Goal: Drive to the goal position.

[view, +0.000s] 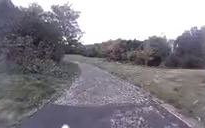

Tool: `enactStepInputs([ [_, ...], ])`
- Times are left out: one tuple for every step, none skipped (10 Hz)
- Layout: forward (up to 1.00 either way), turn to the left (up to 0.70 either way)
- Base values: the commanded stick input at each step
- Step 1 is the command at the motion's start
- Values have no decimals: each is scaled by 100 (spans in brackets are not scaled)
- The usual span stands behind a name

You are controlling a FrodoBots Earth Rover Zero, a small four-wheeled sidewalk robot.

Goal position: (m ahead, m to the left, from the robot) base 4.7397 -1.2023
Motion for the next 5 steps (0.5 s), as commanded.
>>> enactStepInputs([
  [85,6],
  [85,0],
  [85,0],
  [85,0],
  [85,0],
])
